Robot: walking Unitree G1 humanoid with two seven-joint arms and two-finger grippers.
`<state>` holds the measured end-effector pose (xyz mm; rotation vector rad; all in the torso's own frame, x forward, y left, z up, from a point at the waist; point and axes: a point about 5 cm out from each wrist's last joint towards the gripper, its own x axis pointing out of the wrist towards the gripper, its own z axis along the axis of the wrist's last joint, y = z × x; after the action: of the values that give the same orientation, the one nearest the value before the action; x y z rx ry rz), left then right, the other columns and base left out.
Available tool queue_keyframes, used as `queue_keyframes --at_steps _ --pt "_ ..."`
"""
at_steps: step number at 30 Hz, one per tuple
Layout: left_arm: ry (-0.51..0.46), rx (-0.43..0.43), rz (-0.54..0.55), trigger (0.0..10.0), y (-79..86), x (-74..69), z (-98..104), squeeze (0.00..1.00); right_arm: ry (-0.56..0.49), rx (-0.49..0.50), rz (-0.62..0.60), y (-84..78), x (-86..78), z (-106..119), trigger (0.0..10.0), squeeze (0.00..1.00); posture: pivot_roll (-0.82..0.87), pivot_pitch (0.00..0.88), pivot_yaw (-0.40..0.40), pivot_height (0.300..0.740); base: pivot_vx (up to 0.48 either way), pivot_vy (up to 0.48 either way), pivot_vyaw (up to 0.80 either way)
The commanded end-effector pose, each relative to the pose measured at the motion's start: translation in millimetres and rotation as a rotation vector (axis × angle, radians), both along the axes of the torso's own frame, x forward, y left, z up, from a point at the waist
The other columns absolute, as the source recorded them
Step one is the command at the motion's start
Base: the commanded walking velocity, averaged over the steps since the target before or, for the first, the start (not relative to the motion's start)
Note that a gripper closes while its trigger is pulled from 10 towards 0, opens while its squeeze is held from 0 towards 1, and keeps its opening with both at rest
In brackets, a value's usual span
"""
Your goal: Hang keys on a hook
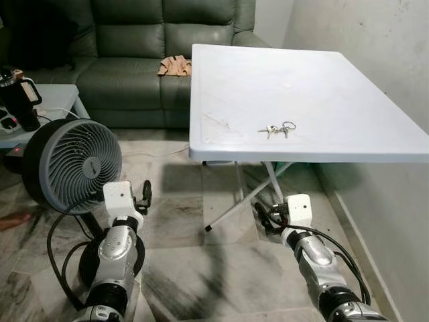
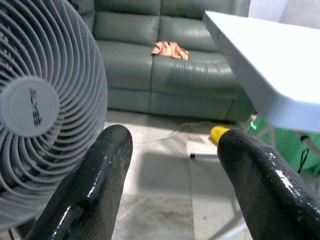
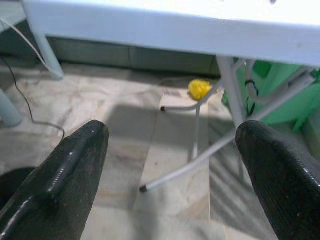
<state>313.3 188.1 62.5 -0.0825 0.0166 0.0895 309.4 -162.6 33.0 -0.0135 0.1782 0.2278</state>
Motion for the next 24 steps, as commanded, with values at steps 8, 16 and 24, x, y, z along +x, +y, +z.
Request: queue_keyframes --at_steps 8,16,24 --pt "-0.22 0.025 0.016 10.0 15.8 -8.6 65 0.0 -0.299 0.045 0.035 5.9 21.8 63 10.0 0.0 -0.1 0.0 -0.038 0.74 0.0 0.0 0.0" --pt "-0.208 -0.01 -0.019 10.0 19.4 -30.0 68 0.0 -0.36 0.041 0.078 4.7 15.4 78 10.0 0.0 -0.11 0.0 -0.041 0.74 0.0 0.0 0.0" --pt "-0.166 -0.03 -0.009 10.0 22.4 -39.2 66 0.0 -0.343 0.042 0.099 8.3 7.8 76 10.0 0.0 -0.1 0.0 -0.05 0.74 0.0 0.0 0.0"
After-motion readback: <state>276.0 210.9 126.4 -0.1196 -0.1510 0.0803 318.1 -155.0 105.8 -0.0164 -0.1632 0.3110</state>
